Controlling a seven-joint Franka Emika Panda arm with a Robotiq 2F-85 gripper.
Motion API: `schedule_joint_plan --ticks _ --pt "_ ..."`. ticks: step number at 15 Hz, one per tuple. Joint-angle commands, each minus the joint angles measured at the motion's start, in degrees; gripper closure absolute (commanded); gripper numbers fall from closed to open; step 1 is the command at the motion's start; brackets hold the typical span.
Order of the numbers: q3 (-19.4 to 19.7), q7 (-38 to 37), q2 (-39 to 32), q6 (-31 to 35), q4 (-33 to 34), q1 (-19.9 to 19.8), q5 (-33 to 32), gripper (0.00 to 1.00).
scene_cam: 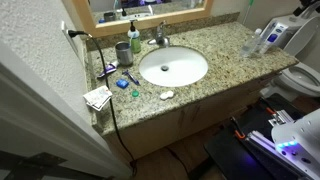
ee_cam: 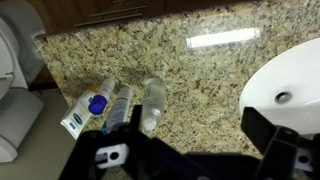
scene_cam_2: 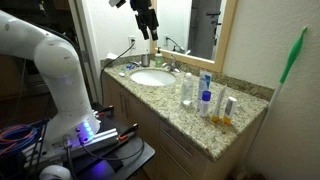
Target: Place the green lid on the white object
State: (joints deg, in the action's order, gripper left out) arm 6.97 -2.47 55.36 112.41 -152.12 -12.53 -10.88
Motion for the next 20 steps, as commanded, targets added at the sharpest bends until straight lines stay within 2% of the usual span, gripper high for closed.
schedule_joint_plan --ticks 1,3,9,10,12,14,15,20 --pt "0.01 0.01 -0.06 -0.18 0.18 0.04 0.01 0.00" --pt "-0.23 3.68 -2.09 3.41 0.95 5.31 2.61 0.00" --pt "-12.76 2.41 -9.70 9.57 8.67 19.72 10.75 0.00" --pt "-10.64 1.82 -4.86 8.43 4.98 16.75 9.31 0.00" --pt "-12.25 0.12 -5.85 8.59 5.85 18.12 9.61 0.00" --pt "-11.18 0.56 -5.49 8.55 5.70 17.42 9.61 0.00" --pt "-8.99 4.49 -8.41 10.13 5.98 20.28 11.84 0.00" --pt "-12.41 10.39 -24.44 22.48 11.12 29.64 18.71 0.00"
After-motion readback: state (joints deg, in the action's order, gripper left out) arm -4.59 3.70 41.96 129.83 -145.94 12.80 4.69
